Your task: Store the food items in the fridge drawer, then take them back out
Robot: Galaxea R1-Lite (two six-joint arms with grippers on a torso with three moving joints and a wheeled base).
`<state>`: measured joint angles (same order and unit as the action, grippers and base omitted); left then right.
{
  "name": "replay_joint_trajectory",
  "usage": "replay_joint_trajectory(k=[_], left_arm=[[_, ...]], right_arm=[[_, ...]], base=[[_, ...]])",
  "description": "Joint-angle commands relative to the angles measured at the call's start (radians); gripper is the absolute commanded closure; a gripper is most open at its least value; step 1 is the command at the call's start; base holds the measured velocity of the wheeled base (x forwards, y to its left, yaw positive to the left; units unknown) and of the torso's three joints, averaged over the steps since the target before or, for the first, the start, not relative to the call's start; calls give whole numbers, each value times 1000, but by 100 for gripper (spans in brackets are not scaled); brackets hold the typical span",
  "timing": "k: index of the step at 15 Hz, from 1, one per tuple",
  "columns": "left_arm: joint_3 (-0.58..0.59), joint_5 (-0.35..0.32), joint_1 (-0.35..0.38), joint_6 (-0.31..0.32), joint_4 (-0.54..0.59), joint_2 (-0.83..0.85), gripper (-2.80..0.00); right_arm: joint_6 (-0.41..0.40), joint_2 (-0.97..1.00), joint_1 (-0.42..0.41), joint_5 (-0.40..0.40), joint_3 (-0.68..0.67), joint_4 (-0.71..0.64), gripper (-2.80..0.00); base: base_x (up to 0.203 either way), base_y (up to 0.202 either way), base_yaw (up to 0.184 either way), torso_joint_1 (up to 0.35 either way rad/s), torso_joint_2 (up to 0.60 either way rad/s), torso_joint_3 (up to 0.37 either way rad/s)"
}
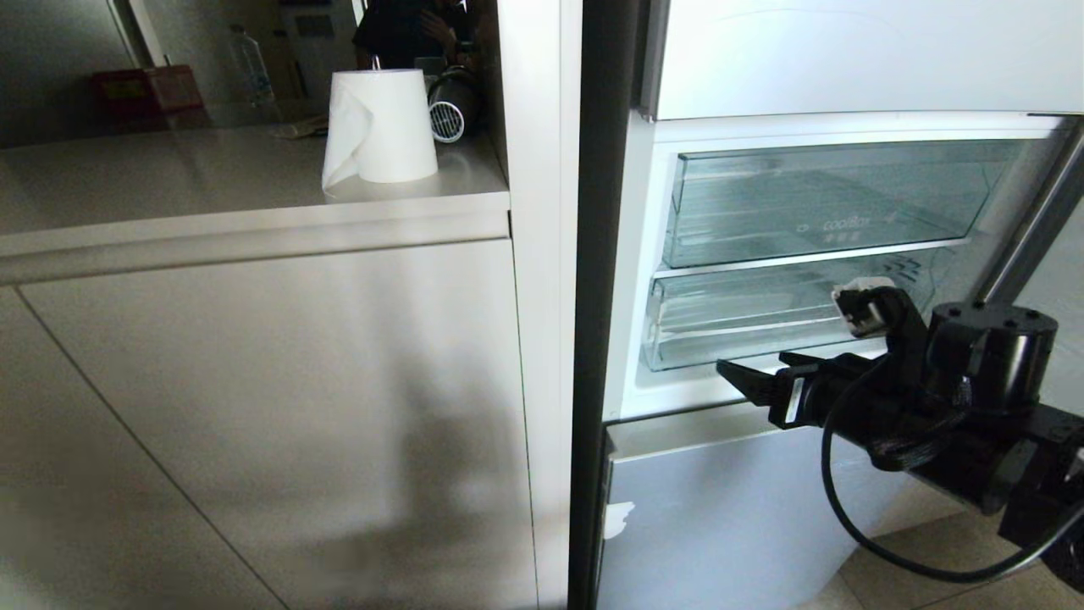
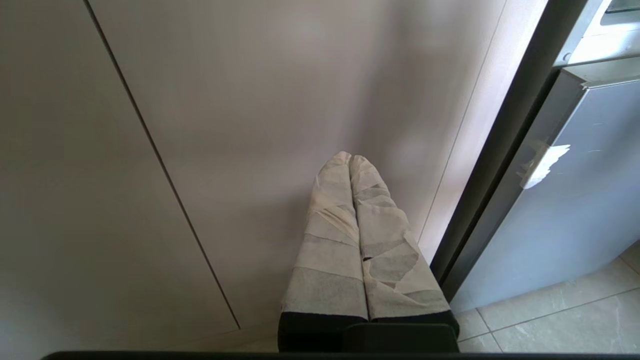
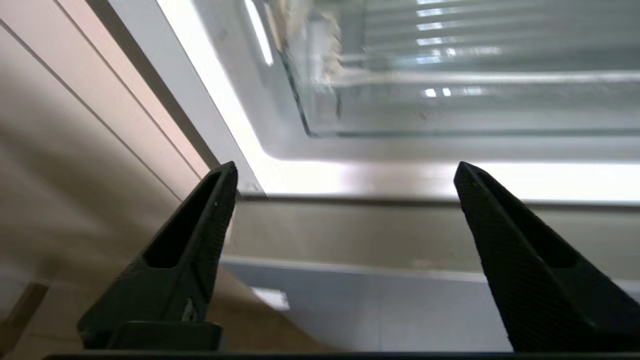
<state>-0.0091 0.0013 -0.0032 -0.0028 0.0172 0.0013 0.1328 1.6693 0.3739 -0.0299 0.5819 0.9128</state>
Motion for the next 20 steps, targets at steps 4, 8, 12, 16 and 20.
replay_joint_trajectory(k=[4, 8, 12, 16, 20], left_arm=[[0, 0, 0, 0, 0, 0, 0], [0, 0, 0, 0, 0, 0, 0], [0, 0, 0, 0, 0, 0, 0], [0, 0, 0, 0, 0, 0, 0], [0, 0, 0, 0, 0, 0, 0]], right_arm=[[1, 130, 68, -6, 3, 141, -280], [1, 132, 96, -56, 16, 141, -280], [2, 132, 99, -90, 16, 141, -280], [7, 148, 99, -108, 22, 143, -280], [4, 159, 99, -107, 68, 146, -280]], base=[[0, 0, 0, 0, 0, 0], [0, 0, 0, 0, 0, 0], [0, 0, 0, 0, 0, 0], [0, 0, 0, 0, 0, 0], [0, 0, 0, 0, 0, 0]])
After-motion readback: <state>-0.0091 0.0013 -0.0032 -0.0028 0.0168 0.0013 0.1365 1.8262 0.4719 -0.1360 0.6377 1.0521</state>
